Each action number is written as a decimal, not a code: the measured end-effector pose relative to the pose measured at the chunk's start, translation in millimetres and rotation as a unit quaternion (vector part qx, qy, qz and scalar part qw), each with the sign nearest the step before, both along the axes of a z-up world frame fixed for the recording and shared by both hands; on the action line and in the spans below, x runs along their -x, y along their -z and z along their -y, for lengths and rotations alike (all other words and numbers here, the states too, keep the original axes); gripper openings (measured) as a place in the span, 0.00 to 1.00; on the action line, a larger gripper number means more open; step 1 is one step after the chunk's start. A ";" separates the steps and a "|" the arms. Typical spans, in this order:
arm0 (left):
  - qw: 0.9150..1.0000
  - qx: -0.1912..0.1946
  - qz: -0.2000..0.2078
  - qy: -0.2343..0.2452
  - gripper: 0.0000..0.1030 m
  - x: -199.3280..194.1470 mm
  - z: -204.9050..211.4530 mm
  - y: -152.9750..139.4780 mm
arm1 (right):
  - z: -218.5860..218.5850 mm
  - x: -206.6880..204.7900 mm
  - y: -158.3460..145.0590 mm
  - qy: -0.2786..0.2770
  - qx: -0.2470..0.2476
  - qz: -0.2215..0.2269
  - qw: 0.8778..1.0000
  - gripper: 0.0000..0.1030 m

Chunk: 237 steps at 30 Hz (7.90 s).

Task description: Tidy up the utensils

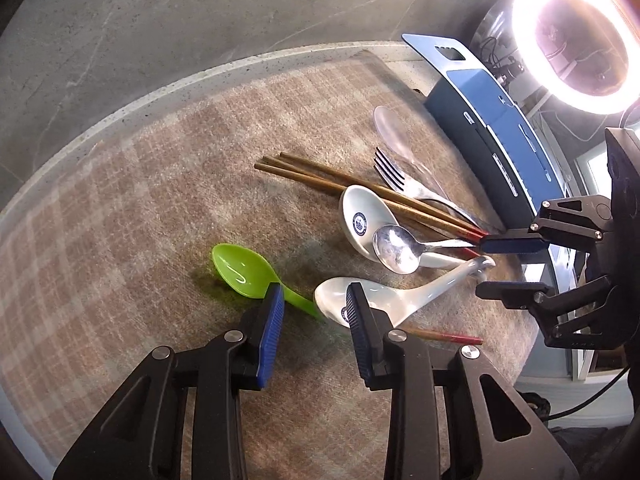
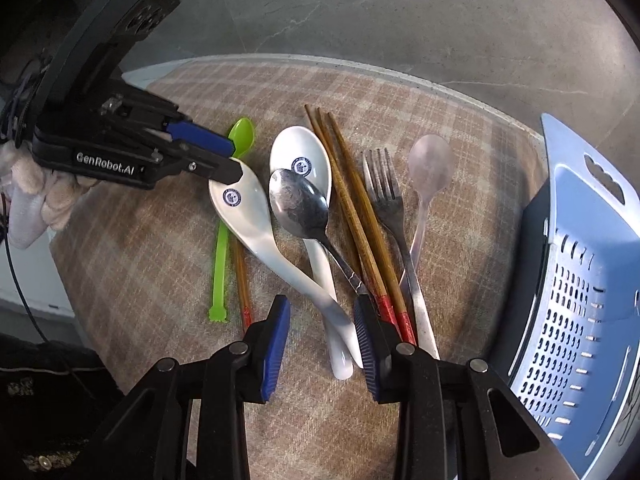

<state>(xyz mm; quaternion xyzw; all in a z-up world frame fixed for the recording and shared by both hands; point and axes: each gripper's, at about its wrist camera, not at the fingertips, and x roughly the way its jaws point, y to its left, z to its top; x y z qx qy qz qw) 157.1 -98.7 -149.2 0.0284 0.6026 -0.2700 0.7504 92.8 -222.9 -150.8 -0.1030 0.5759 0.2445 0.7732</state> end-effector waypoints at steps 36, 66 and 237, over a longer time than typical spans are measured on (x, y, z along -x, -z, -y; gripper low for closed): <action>0.998 0.056 -0.005 0.015 0.16 23.9 -32.4 -2.6 | 32.1 -22.9 47.3 0.370 -0.286 -0.088 0.880 0.29; 0.996 0.073 -0.014 -0.057 0.22 15.1 -50.7 -13.3 | 11.3 -43.0 13.4 0.070 -0.114 -0.091 0.987 0.29; 0.978 0.029 0.087 0.185 0.16 -43.5 247.1 -32.3 | 185.6 22.3 -14.7 0.183 0.034 0.064 0.980 0.48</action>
